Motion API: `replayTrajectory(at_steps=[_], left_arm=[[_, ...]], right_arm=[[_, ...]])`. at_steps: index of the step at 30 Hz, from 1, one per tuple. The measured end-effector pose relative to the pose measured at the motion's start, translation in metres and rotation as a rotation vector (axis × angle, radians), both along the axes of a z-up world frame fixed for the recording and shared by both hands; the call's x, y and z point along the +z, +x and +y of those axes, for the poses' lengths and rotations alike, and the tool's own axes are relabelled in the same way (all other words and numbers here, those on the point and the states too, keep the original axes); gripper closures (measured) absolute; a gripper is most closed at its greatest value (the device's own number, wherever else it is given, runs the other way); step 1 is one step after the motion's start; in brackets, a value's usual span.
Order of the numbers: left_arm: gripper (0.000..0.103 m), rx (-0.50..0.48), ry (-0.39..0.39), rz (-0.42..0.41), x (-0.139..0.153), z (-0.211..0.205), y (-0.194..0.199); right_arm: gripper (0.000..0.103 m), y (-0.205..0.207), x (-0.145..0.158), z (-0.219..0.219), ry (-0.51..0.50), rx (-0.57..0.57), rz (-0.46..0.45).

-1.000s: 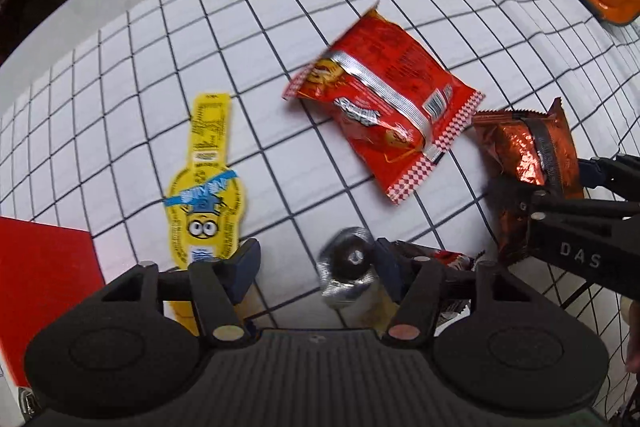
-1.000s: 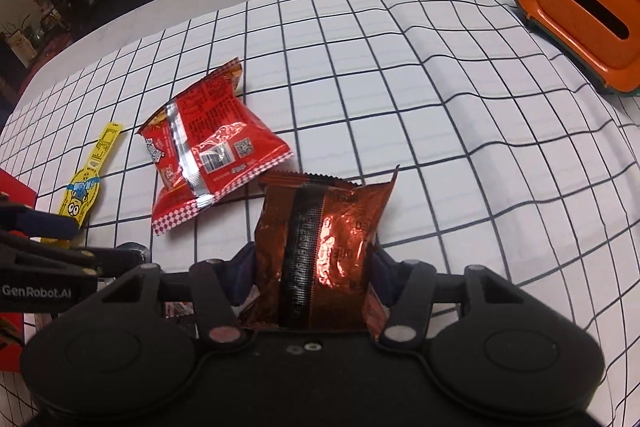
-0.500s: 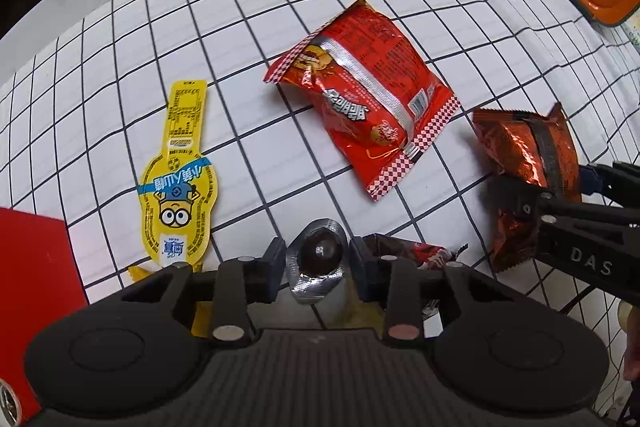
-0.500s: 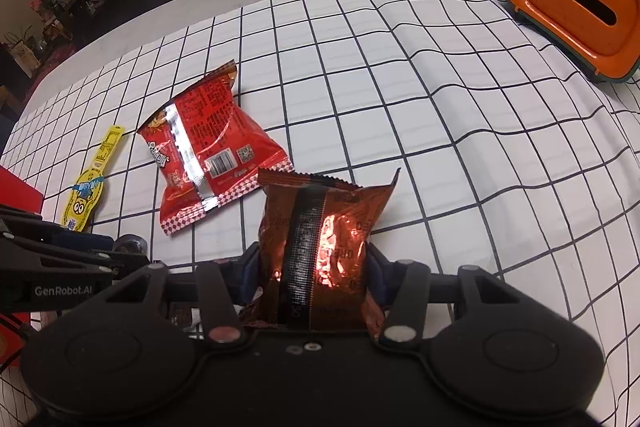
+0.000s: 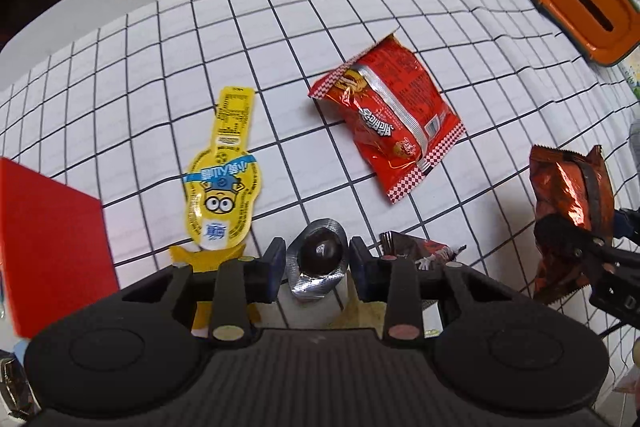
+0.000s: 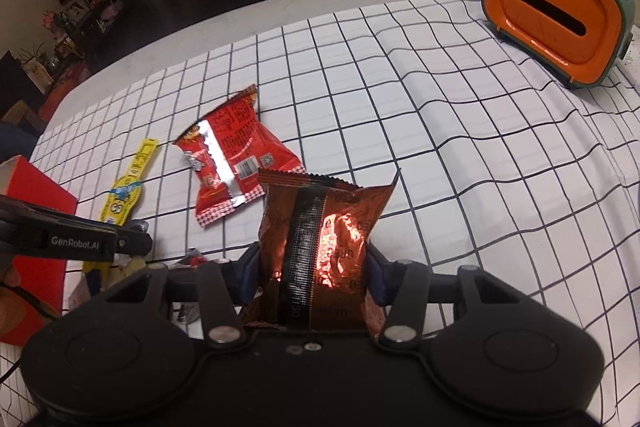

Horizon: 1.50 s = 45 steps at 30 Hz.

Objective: Organize snacks
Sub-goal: 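Lift both held snacks and carry them over the white box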

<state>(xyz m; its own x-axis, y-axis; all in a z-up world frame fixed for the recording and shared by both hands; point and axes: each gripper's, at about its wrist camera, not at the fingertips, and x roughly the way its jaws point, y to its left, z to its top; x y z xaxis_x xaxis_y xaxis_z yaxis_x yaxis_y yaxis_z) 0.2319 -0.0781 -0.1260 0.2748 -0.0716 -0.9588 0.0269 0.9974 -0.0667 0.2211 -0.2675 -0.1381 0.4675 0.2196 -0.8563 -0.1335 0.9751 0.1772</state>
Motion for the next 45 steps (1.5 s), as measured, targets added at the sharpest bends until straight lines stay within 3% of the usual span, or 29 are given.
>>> replayTrajectory(at_steps=[13, 29, 45], left_arm=[[0.07, 0.0, -0.032, -0.082, 0.055, 0.024, -0.04], [0.07, 0.048, -0.036, -0.183, 0.113, 0.12, -0.111], [0.069, 0.189, -0.006, -0.219, 0.119, 0.235, -0.153]], right_arm=[[0.052, -0.044, 0.056, 0.025, 0.022, 0.055, -0.085], [0.052, -0.075, 0.096, 0.126, 0.044, 0.213, -0.136], [0.052, -0.093, 0.105, 0.248, 0.017, 0.393, -0.128]])
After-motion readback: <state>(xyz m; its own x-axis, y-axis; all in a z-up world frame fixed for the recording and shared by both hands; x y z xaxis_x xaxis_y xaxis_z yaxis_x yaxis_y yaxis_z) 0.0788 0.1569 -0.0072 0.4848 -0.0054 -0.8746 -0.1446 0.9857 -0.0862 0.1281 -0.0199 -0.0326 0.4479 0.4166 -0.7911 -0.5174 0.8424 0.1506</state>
